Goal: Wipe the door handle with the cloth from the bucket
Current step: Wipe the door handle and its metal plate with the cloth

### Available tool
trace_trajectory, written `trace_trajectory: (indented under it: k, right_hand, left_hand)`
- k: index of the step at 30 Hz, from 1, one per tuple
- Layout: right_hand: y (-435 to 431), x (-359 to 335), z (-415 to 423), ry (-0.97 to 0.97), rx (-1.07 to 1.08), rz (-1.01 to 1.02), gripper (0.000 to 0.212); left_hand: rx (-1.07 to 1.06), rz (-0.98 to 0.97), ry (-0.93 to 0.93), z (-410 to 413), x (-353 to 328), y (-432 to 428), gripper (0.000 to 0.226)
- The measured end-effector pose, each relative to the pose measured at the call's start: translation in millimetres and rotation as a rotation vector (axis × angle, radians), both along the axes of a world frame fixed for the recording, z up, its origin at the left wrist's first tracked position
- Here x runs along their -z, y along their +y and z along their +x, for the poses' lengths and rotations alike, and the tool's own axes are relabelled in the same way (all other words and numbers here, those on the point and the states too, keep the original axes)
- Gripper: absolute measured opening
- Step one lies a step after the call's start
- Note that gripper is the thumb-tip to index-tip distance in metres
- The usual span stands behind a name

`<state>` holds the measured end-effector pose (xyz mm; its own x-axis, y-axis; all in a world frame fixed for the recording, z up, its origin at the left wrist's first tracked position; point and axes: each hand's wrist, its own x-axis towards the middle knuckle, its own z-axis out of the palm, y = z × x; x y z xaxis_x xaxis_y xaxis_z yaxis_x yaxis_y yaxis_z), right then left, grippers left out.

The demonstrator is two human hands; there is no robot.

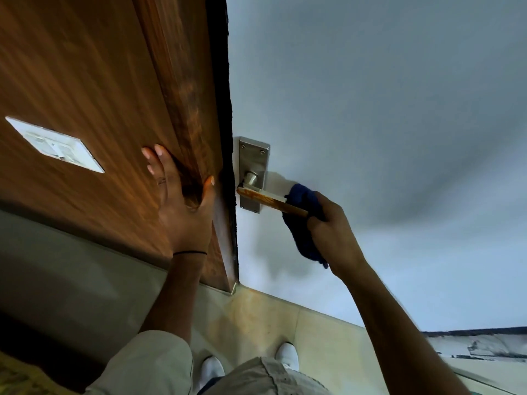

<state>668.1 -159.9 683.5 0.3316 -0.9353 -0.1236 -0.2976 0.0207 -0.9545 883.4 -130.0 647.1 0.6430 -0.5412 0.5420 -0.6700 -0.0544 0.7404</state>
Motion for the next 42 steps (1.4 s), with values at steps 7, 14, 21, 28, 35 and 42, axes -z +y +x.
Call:
trace_trajectory:
  k: [7, 14, 21, 28, 35, 42]
  right_hand:
    - [-4, -26, 28, 0.756, -0.144, -0.595, 0.037]
    - [11, 0, 28, 0.724, -0.096, -0.798, 0.062]
    - [12, 7, -21, 0.246, 0.01, -0.391, 0.037]
    - [52, 69, -22, -0.223, 0.281, 0.396, 0.036]
    - [54, 63, 21, -0.464, 0.192, 0.524, 0.034]
    - [52, 55, 62, 0.082, 0.15, 0.022, 0.017]
  left_hand:
    - [-0.129, 0.065, -0.088, -6, 0, -1, 0.084]
    - [-0.136, 0.081, -0.128, -1, 3, -1, 0.084]
    - [-0.126, 0.1, -0.101, 0, 5, 0, 0.085]
    - [-0.043, 0.165, -0.061, 13, 11, 16, 0.088]
    - [0.145, 0.164, 0.535, -19, 30, 52, 0.03]
    - [0.711, 0.401, 1.371, -15, 55, 63, 0.061]
